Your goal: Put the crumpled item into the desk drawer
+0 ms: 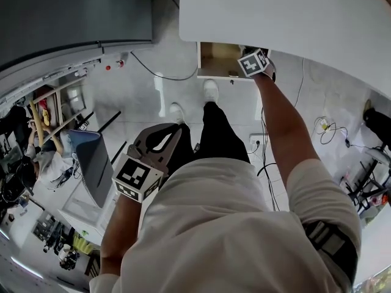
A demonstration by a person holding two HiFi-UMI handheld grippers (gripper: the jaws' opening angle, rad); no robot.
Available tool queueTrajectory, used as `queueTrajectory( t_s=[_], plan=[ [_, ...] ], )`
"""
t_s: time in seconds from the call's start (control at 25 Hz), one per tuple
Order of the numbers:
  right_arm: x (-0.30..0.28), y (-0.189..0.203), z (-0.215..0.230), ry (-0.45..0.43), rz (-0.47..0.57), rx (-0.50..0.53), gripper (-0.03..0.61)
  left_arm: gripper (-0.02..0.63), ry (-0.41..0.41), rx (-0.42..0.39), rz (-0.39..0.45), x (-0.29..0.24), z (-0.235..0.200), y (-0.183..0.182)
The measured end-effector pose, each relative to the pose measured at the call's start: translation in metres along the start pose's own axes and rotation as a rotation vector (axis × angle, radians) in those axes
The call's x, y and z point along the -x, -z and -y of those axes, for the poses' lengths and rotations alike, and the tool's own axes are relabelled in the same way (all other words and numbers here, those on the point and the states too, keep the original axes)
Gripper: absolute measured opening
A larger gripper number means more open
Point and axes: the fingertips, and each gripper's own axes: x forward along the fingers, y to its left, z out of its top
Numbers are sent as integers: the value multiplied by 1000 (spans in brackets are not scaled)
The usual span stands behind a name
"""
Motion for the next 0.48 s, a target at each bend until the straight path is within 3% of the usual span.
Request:
queueTrajectory(
  t_s=[0.48],
  plan=[
    [-28,4,2,4,-34,-17,34,34,-25,30,-1,-7,-12,8]
  ],
)
